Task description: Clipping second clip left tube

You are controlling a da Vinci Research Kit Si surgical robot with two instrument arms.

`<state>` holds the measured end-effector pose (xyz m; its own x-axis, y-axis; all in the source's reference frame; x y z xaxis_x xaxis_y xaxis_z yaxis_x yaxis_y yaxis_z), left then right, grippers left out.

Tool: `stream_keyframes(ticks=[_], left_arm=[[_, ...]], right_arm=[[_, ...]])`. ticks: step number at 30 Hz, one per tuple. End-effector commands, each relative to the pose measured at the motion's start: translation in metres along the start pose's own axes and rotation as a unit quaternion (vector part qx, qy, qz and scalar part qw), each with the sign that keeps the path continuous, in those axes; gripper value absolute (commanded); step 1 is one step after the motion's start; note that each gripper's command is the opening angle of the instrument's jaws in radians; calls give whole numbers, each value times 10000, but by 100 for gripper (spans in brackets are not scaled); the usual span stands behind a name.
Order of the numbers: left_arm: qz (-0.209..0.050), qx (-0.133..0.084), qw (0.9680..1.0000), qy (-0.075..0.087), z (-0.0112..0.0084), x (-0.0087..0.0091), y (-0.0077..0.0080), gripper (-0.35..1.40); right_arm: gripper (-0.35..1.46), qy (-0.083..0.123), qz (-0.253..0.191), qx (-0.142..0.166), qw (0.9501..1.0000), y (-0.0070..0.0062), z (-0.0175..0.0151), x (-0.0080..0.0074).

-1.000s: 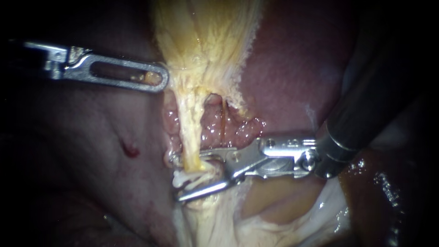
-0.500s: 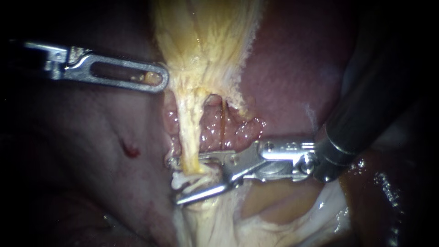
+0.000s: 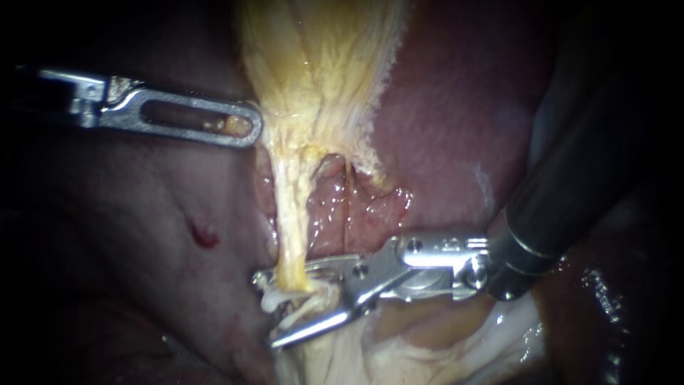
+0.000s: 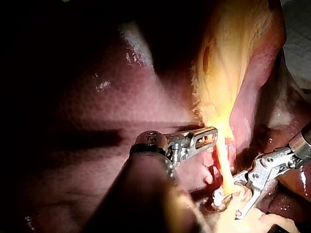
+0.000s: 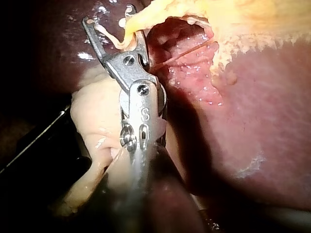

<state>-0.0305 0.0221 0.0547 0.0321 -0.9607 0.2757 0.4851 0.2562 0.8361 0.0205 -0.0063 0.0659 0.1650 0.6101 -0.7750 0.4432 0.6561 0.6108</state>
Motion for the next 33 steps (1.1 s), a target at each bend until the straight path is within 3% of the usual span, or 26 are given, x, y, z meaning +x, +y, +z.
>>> stream_keyframes(ticks=[1,18,33], left_arm=[[-1,0,10000,0,0,0,0,-35],[-1,0,10000,0,0,0,0,-35],[0,1,10000,1,0,0,1,-35]], right_arm=[[49,-3,0,1,10000,0,0,0],[46,6,15,62,10000,-6,3,1],[-2,-24,43,96,9999,-5,-12,-4]])
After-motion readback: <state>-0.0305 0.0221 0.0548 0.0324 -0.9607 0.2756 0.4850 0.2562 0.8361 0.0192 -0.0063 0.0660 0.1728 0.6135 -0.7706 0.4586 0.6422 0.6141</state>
